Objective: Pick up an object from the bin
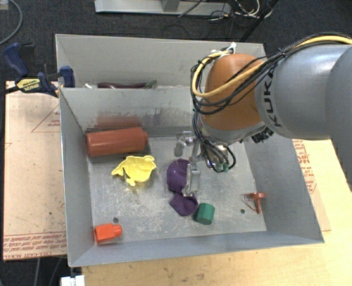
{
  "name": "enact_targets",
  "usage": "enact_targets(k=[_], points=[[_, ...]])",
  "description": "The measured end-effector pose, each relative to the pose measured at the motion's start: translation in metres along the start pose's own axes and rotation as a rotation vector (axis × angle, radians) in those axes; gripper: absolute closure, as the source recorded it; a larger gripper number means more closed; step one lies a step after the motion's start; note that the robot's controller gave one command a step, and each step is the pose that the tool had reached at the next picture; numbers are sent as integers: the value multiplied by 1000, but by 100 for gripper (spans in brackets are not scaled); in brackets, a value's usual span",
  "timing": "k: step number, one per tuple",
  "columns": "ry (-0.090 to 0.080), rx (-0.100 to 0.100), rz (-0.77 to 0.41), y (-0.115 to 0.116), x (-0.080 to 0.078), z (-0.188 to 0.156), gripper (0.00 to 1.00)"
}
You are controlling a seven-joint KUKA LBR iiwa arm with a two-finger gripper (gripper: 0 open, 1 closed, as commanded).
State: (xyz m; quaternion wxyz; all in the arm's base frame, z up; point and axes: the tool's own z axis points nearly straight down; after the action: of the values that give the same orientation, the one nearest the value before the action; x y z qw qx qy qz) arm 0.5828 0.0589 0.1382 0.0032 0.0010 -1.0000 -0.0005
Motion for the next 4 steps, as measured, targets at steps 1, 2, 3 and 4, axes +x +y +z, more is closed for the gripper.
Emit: enact_targets(k=[1,2,3,4], points=[[-8,0,1,0,-2,-5,0],[-14,1,-115,34,-13,28,0],[3,-1,-192,69,-9,44,0],[-16,1,-331,85,-21,24,0]])
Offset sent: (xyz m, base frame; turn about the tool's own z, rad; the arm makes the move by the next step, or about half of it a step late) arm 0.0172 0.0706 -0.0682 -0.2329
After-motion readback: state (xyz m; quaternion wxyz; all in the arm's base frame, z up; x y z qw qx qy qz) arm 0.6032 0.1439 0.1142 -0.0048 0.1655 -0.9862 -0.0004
